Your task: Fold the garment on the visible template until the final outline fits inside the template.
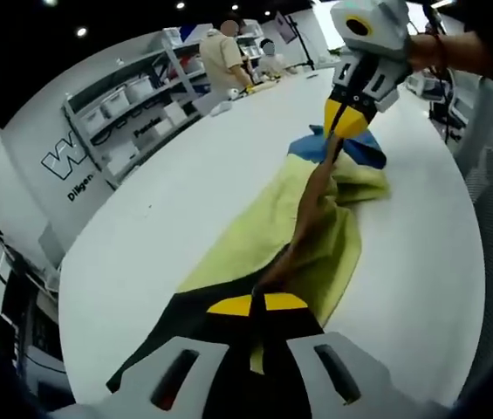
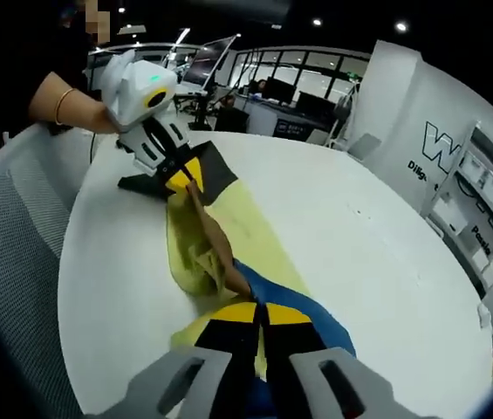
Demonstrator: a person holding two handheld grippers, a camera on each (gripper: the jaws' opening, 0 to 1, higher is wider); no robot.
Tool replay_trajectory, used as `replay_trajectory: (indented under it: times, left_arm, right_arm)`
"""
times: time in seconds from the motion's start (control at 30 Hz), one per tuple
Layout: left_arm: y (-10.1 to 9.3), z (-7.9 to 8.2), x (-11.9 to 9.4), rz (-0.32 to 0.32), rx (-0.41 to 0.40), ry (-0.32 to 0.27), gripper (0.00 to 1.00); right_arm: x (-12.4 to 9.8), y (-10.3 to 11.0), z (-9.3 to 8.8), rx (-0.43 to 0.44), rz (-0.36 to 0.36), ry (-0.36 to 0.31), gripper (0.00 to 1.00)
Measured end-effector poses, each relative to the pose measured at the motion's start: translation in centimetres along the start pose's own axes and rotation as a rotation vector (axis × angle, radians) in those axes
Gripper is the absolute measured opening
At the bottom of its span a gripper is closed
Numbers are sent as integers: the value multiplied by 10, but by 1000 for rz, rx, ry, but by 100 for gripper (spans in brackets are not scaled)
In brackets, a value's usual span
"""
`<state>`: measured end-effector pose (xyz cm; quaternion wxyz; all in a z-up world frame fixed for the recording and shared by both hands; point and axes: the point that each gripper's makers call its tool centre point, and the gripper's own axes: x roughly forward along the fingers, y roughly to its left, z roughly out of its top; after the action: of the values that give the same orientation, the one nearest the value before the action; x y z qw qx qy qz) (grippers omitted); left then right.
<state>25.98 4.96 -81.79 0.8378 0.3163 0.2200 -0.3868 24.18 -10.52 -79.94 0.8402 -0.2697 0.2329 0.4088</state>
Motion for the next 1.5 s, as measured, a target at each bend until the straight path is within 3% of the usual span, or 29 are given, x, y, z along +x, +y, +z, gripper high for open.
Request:
replay_trajectory:
  times: [0.33, 0.63, 0.67, 0.87, 1.1, 1.4, 1.5]
  left_arm:
    - [7, 22, -16, -98, -179, -95, 6]
    - [24, 35, -21, -86, -184, -83, 6]
    - [37, 41, -18, -54, -173, -79, 6]
    - [67, 53, -6, -2, -139, -61, 6]
    - [103, 58, 18, 28, -207, -50, 6]
    - [125, 54, 52, 37, -201, -13, 6]
    - [133, 50, 69, 39, -242, -6, 6]
  right_arm:
    - [-10, -25, 20, 80, -43, -74, 0]
    - [-7, -36, 34, 59, -70, -82, 0]
    - [-5, -44, 40, 45, -88, -81, 0]
    - [3, -66, 51, 30, -121, -70, 0]
    - [19, -93, 60, 42, -145, -65, 0]
    - [46, -125, 56, 97, -160, -65, 0]
    - [63, -138, 50, 116, -161, -50, 0]
